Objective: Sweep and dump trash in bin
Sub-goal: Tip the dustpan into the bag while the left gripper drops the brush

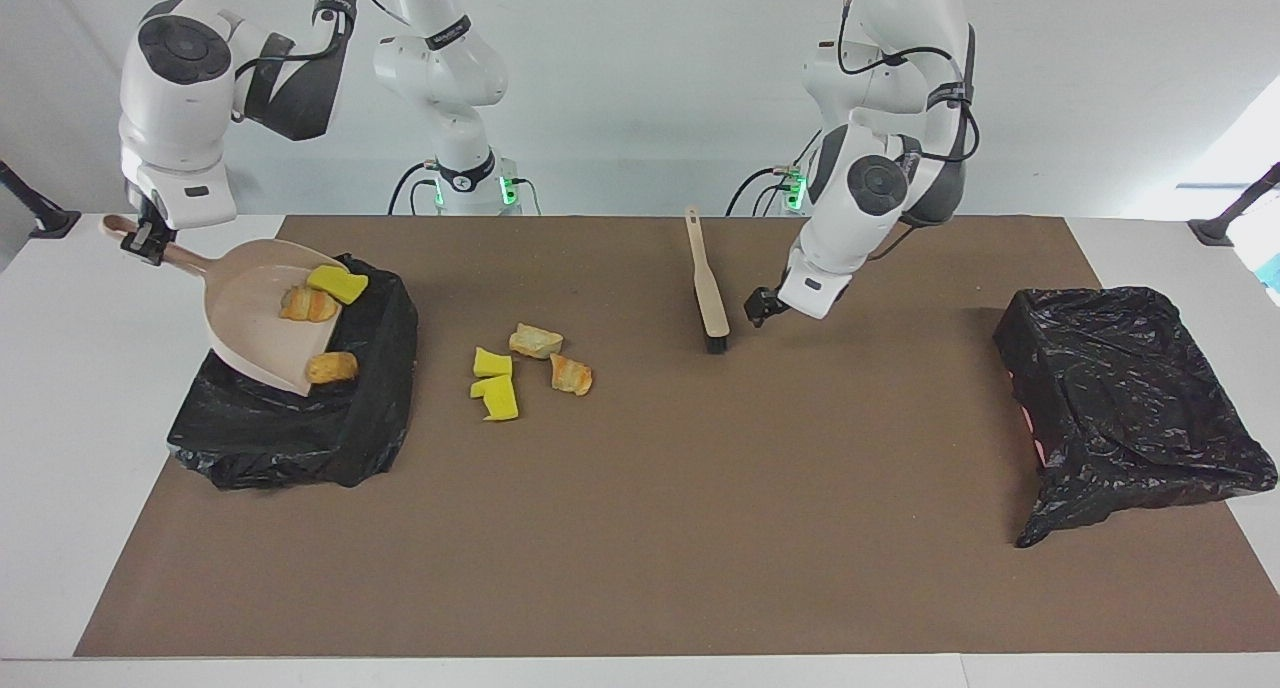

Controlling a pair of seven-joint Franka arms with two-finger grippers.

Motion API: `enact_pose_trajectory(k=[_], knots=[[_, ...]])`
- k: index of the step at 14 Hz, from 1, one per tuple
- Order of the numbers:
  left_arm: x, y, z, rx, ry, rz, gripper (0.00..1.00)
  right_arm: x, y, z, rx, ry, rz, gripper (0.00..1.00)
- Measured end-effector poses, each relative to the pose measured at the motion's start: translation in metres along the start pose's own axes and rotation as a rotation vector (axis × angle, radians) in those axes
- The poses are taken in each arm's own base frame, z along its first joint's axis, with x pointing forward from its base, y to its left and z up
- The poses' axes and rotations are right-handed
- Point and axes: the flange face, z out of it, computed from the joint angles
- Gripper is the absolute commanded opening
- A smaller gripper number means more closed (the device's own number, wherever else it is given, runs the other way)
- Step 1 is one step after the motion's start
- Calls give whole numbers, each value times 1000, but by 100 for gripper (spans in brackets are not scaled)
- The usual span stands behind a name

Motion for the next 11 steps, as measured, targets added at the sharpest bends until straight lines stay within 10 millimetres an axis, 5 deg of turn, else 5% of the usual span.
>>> enact_pose_trajectory(k=[6,11], knots=[[78,-67,-75,-30,150,63,100,13,7,-17,-39,-121,-80,0],[97,-107,-132,-13,150,221,100,8,6,-43,-39,-145,-42,0]])
